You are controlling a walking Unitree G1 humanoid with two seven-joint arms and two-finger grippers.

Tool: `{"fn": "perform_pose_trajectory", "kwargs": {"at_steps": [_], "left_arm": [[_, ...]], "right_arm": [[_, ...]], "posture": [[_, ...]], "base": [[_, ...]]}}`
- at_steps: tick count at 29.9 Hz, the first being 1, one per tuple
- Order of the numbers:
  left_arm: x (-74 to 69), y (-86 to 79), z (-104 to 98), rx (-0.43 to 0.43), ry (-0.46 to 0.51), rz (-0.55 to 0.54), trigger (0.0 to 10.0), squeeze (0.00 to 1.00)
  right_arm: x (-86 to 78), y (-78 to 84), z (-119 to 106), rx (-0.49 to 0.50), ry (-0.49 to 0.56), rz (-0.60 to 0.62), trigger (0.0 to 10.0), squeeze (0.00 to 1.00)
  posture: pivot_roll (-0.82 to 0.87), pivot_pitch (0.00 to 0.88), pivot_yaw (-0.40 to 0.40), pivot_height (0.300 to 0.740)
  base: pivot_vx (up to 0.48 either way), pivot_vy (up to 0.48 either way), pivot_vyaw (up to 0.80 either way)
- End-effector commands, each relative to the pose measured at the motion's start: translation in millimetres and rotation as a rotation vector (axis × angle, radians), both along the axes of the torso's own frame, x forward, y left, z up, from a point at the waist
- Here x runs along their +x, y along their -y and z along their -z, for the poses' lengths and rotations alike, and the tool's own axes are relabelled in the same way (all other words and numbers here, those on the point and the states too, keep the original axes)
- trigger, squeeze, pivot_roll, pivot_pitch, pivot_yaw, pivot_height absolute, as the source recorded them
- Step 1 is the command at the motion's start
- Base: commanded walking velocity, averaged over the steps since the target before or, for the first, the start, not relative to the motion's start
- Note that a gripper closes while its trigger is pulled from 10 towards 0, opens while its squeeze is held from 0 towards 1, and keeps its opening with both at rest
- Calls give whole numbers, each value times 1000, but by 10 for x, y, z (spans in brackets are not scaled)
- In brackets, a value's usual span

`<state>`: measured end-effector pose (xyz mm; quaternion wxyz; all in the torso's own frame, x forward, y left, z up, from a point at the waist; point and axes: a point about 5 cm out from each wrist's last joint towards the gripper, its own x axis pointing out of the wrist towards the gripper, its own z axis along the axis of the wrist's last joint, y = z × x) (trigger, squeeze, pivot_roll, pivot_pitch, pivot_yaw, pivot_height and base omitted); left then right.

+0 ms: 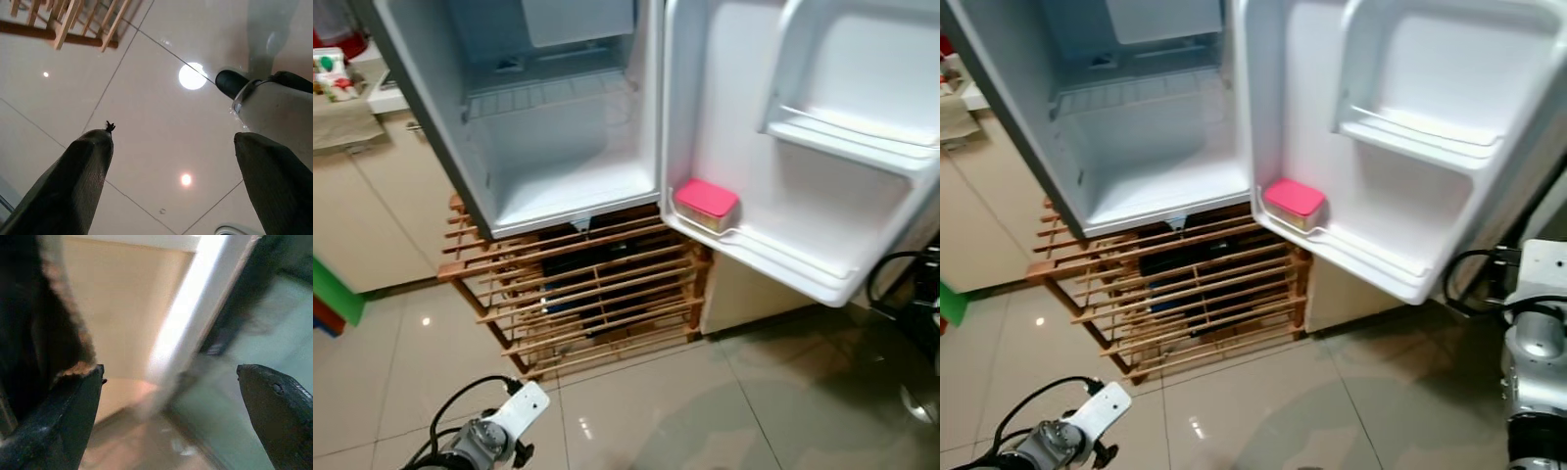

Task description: Restocking fridge

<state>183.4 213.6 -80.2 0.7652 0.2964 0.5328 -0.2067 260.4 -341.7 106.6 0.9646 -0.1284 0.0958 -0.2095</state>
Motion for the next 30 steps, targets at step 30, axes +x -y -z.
{"fn": "perform_pose_trajectory", "kwargs": {"at_steps": [30], "left_arm": [[1120,892,-733,-391,554,-173,10000,0]], "right_arm": [[136,-1276,115,142,79,-389,10000,0]], "posture": [[-121,0,72,740]], "base": [[0,0,0]]}}
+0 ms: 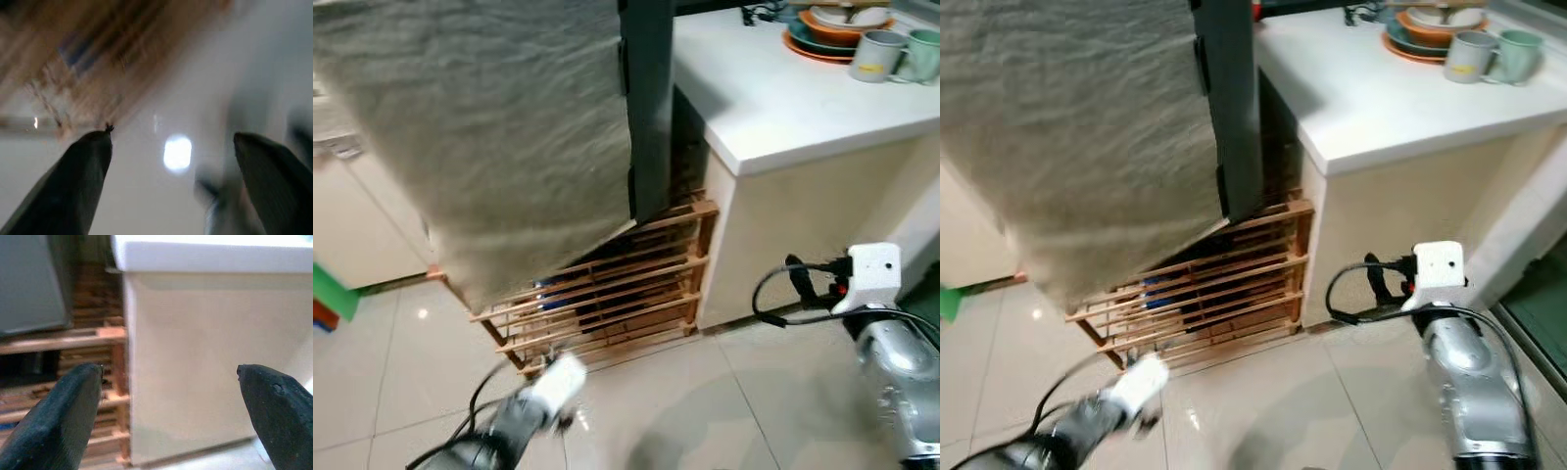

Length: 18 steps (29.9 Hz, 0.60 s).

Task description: Restocking fridge

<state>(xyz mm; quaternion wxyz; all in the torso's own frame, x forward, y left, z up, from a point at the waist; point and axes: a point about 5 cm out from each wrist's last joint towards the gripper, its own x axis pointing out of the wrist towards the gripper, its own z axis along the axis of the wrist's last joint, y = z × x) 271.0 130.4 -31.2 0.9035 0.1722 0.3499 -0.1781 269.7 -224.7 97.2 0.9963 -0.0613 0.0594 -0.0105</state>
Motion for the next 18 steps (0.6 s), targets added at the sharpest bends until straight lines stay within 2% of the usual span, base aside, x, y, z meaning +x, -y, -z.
{"fn": "perform_pose_trajectory", "kwargs": {"at_steps": [1,3,4,5,6,7,9,11,14,18], "left_arm": [[320,-28,-350,-116,228,-70,10000,0],[481,-177,-666,-249,407,-101,10000,0],[551,-172,-853,-302,502,-91,10000,0],[551,-172,-853,-302,502,-91,10000,0],[651,-69,-1172,-406,637,-74,10000,0],[651,-69,-1172,-406,637,-74,10000,0],[732,0,-1494,-480,756,-49,10000,0],[751,-7,-1526,-467,771,-40,10000,0],[758,-43,-1490,-475,746,-55,10000,0],[711,-70,-1499,-535,734,-69,10000,0]], "right_arm": [[63,-169,41,-2,33,9,10000,0],[93,-311,86,7,38,-3,10000,0],[102,-374,103,10,38,-24,10000,0],[102,-374,103,10,38,-24,10000,0],[123,-446,126,4,41,-37,10000,0],[123,-446,126,4,41,-37,10000,0],[185,-394,144,14,39,10,10000,0],[216,-373,151,10,41,32,10000,0],[238,-358,154,36,43,43,10000,0],[244,-353,155,26,53,46,10000,0]], "posture": [[-117,0,70,740],[-109,0,68,740],[-102,0,66,740],[-102,0,66,740],[-94,0,63,740],[-94,0,63,740],[-83,0,61,740],[-79,0,62,740],[-78,0,63,740],[-76,0,66,740]], "base": [[0,0,0],[0,0,0],[0,0,0],[0,0,0],[0,0,0],[0,0,0],[0,240,0],[0,480,0],[0,480,-750],[0,480,-744]]}}
